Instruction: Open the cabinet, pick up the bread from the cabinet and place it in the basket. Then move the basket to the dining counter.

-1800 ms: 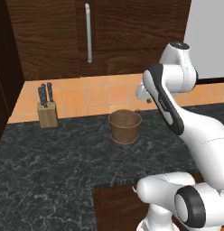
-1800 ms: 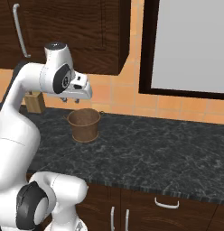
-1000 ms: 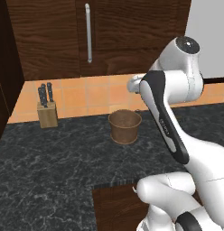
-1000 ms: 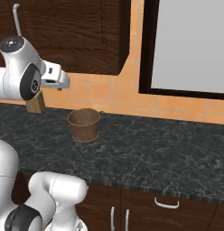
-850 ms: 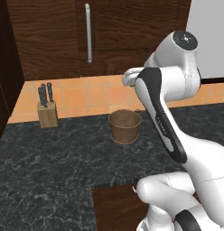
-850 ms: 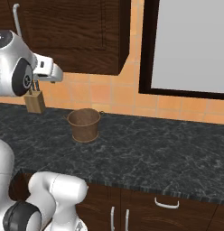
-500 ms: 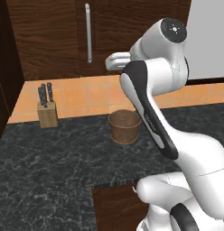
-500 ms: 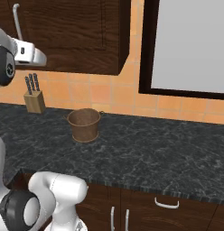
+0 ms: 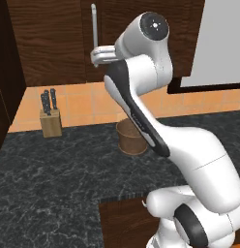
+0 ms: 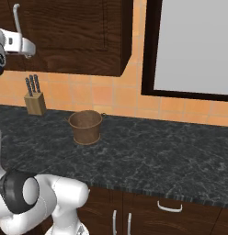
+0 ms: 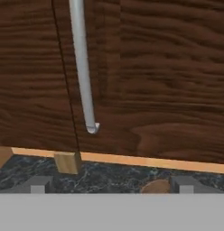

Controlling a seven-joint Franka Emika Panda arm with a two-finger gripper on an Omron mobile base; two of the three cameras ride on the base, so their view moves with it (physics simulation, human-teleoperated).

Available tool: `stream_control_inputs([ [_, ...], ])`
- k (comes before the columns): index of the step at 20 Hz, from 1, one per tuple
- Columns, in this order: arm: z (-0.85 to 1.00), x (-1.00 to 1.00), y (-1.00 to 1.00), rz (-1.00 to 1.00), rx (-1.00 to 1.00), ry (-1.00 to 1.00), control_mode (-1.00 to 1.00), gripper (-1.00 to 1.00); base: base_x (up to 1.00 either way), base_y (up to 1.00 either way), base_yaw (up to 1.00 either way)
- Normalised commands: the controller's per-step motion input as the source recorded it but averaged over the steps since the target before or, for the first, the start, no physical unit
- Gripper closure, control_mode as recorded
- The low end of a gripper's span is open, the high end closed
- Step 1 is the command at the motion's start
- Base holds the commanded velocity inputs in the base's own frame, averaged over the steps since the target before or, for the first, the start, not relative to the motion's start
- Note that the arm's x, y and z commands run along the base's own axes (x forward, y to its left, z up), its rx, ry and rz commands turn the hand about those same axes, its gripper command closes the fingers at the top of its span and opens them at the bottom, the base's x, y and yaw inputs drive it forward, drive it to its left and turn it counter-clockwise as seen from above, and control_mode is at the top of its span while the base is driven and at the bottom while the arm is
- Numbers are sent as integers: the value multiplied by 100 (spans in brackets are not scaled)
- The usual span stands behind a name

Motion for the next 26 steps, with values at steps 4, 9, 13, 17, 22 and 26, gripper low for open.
stream_control_inputs([
  [4,7,35,26,0,-6,-4,-100,-100,0,0,0],
  [9,0,51,31,0,-7,-6,-100,-100,0,0,0],
  [13,0,56,26,0,-6,-2,-100,-100,0,0,0],
  [17,0,58,3,0,-3,0,-100,-100,0,0,0],
  [22,-5,57,8,-3,-5,-2,-100,-100,0,0,0],
  [26,-3,52,20,-8,-3,-5,-100,-100,0,0,0],
])
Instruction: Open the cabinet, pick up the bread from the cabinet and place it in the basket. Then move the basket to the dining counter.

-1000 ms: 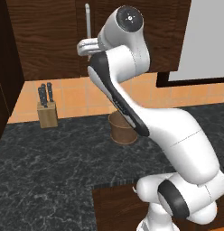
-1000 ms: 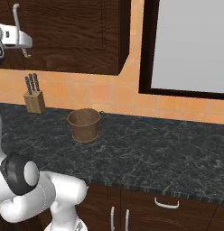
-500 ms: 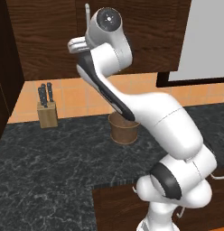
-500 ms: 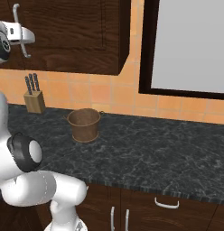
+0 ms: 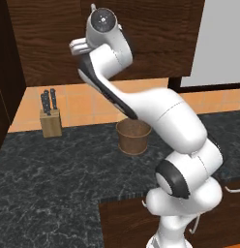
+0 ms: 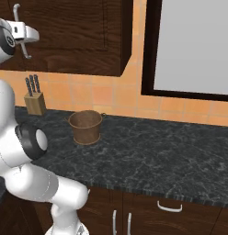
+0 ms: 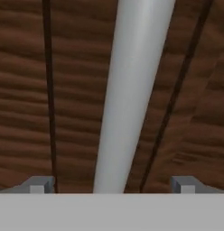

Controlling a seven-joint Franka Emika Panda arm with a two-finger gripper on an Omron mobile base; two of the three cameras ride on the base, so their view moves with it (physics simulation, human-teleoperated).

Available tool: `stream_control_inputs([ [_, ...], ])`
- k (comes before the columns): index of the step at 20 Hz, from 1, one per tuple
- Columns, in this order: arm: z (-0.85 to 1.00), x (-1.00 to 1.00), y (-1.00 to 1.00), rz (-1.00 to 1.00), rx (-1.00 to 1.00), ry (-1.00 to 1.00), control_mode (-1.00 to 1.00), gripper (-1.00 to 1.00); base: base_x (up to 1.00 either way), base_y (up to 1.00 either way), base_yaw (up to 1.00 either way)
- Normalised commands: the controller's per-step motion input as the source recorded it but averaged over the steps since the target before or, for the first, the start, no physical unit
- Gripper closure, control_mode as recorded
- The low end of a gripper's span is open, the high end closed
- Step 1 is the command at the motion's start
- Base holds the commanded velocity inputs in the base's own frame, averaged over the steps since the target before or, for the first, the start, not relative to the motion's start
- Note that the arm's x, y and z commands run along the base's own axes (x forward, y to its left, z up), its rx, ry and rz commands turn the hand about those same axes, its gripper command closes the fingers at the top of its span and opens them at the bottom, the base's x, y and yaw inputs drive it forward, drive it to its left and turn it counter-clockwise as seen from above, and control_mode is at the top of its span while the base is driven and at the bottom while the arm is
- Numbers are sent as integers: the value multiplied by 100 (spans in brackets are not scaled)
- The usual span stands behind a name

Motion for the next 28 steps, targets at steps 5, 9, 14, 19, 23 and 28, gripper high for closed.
stream_control_inputs([
  [5,-23,47,5,-12,-2,-13,-100,100,0,0,0],
  [9,-49,10,-96,-1,9,-23,-100,100,0,0,0],
  [14,-26,-4,-100,0,17,-5,-100,100,0,0,0],
  [19,0,-55,-100,-1,14,0,-100,100,0,0,0],
  [23,0,-76,-100,0,12,0,-100,100,0,0,0],
  [28,0,-78,-100,0,12,0,-100,100,0,0,0],
])
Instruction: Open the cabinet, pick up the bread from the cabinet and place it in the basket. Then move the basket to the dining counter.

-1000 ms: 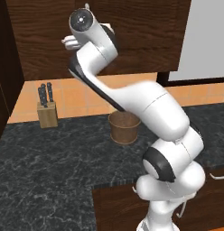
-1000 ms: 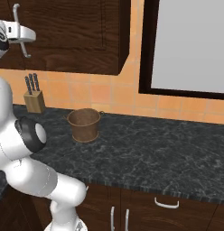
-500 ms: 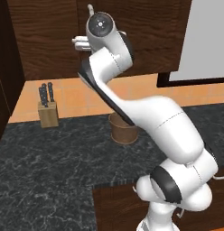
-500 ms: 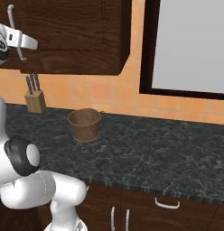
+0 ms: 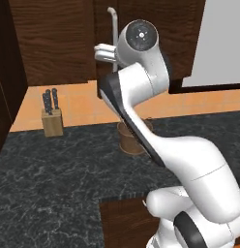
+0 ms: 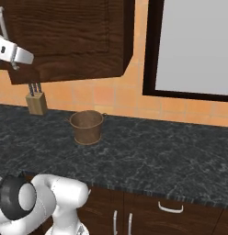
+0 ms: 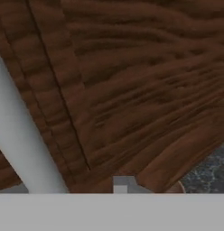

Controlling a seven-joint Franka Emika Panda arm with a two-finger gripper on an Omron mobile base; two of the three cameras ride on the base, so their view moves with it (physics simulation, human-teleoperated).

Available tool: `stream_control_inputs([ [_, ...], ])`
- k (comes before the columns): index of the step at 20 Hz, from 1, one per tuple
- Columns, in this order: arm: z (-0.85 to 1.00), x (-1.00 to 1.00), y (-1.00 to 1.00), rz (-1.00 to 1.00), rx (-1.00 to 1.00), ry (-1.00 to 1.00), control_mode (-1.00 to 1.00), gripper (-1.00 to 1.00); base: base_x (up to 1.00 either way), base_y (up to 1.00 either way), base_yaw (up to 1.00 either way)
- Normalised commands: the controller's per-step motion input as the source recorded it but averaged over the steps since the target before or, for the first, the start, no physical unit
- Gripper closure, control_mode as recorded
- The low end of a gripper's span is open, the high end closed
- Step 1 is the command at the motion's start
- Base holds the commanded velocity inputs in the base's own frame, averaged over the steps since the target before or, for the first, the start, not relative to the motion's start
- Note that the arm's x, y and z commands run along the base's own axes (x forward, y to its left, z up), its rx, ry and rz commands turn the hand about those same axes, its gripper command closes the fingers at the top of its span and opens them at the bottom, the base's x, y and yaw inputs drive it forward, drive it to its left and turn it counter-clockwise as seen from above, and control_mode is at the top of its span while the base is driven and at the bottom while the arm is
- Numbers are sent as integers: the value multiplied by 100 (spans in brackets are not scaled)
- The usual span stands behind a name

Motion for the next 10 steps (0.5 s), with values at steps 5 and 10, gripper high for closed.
stream_control_inputs([
  [5,0,-83,-100,0,9,0,-100,100,0,0,0],
  [10,-3,-75,-100,0,5,0,-100,100,0,0,0],
])
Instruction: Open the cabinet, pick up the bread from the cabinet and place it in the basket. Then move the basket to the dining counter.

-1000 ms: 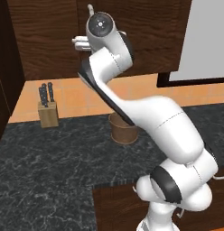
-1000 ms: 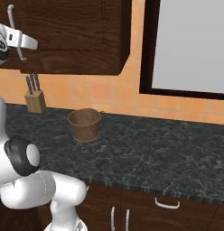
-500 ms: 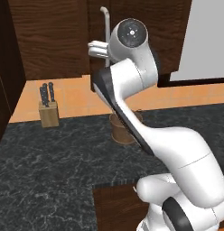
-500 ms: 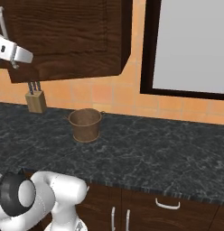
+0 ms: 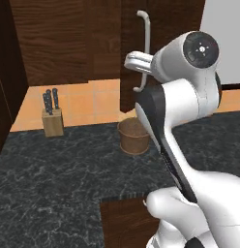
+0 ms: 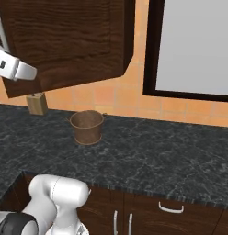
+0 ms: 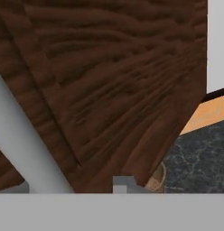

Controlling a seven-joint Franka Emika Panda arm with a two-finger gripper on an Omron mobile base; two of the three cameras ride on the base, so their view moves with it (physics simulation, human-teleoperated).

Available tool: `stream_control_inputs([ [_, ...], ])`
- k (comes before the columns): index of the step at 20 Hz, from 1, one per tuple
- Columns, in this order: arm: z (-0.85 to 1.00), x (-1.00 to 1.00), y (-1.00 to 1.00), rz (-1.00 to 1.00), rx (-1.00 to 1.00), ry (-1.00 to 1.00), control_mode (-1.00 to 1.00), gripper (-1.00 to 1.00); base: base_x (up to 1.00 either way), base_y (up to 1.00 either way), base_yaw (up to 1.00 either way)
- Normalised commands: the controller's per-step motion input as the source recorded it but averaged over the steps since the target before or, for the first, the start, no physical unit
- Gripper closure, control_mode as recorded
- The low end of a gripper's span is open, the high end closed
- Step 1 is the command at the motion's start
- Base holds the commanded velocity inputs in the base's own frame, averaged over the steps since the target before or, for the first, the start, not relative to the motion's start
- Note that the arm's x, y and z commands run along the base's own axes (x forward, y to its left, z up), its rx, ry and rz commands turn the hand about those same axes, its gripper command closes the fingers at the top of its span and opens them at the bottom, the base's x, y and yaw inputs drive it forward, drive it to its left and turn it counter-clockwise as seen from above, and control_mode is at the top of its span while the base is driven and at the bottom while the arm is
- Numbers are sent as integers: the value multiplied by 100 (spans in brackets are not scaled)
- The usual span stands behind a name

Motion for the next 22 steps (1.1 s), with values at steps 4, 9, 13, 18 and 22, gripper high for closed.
stream_control_inputs([
  [4,-17,-65,-100,0,2,0,-100,100,0,0,0],
  [9,-24,-57,-100,0,1,0,-100,100,0,0,0],
  [13,-17,-47,-100,0,0,-8,-100,100,0,0,0],
  [18,-6,-47,-100,0,1,-16,-100,100,0,0,0],
  [22,3,-96,-78,0,12,-21,-100,100,0,0,0],
])
